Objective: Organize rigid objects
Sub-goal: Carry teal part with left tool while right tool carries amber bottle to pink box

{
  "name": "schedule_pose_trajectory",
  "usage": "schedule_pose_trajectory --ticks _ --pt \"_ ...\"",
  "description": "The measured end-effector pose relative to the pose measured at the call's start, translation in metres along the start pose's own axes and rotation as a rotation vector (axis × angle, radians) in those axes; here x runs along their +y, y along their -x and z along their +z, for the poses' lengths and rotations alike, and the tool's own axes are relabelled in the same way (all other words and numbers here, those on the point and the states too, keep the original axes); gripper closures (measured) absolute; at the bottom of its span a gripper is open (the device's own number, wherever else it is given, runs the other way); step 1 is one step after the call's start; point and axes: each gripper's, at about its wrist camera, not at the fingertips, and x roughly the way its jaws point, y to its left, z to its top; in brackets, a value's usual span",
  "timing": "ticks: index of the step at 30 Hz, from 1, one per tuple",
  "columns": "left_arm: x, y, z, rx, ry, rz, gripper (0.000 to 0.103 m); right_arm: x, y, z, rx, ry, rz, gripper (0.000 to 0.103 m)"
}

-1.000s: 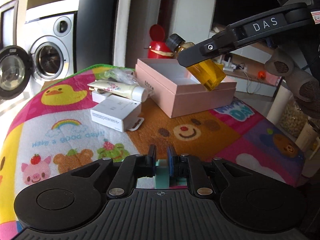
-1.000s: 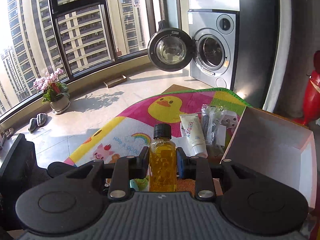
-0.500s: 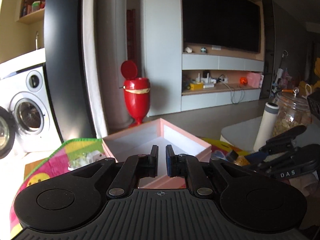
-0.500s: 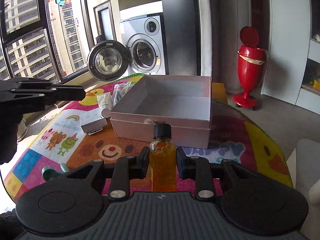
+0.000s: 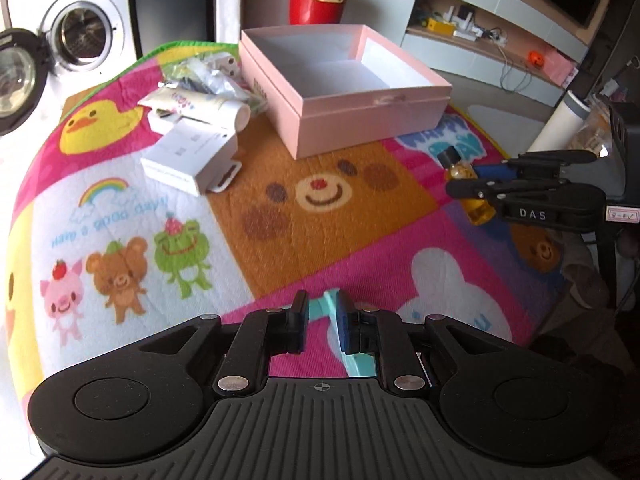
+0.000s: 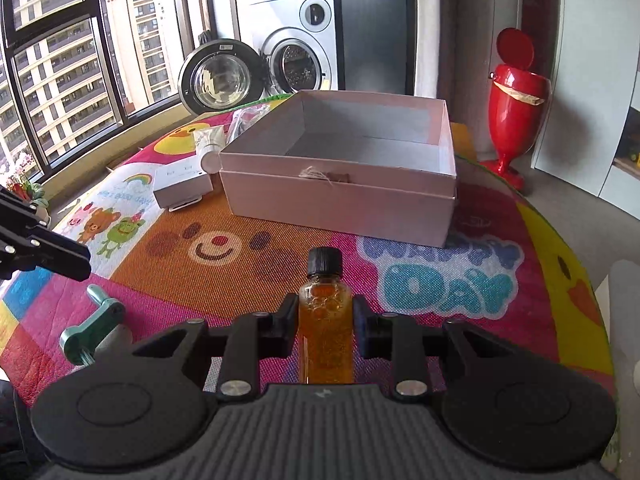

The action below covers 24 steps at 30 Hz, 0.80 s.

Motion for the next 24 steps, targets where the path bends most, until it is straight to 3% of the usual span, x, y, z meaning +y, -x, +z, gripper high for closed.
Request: schedule_pose_trajectory --ticks 2,6,11,13,18,24 --pt "0.002 -0.006 -0.011 0.019 0.030 -0.012 0.087 0.001 -0.005 0.001 0.002 -0.020 0.002 0.075" --pt "-0.005 -0.016 -0.006 -0.043 0.048 -0.030 0.086 0.005 -0.010 0.000 0.001 -0.003 -0.038 0.069" --pt "-0.029 -0.044 0.006 -0.067 -0.070 0.031 0.083 0.005 -0.011 -0.008 0.013 0.030 -0.082 0.067" --pt "-0.035 -0.041 0.005 -0.104 -0.124 0.031 0.083 0.002 -0.012 -0.011 0.022 0.021 -0.098 0.065" --pt "-0.013 0.002 0.010 -0.175 -0.077 -0.003 0.083 -0.001 -0.013 -0.013 0.003 0.011 -0.114 0.056" --pt "-0.001 0.009 0.000 0.015 0.024 -0.122 0.083 0.003 -0.017 -0.009 0.003 0.022 -0.091 0.056"
